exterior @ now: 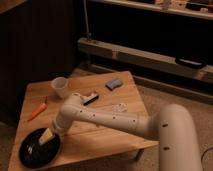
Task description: Drag the ceramic bowl in a circle
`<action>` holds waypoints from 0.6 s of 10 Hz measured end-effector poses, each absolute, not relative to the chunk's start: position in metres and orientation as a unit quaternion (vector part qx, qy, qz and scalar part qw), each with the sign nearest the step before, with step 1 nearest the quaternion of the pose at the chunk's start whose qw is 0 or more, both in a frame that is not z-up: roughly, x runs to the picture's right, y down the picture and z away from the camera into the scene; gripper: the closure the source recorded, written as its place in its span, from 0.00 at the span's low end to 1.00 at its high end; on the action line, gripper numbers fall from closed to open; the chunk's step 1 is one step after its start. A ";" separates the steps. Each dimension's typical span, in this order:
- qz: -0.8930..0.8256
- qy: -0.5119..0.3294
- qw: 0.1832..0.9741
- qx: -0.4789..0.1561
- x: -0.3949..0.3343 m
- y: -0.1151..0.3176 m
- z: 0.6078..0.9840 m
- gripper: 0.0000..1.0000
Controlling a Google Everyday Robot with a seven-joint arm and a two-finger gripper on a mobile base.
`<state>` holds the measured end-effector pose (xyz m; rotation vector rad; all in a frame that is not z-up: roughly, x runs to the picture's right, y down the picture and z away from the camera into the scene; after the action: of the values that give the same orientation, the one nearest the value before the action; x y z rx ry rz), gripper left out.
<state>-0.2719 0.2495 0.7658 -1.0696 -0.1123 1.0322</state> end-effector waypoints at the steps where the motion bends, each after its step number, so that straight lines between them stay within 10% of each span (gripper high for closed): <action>1: 0.470 -0.052 0.732 -0.491 -0.274 0.254 0.769 0.20; 3: 0.470 -0.049 0.732 -0.490 -0.270 0.250 0.767 0.22; 6: 0.464 -0.045 0.736 -0.492 -0.268 0.255 0.764 0.55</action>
<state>-0.2683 0.2548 0.7642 -1.0803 -0.0993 1.0194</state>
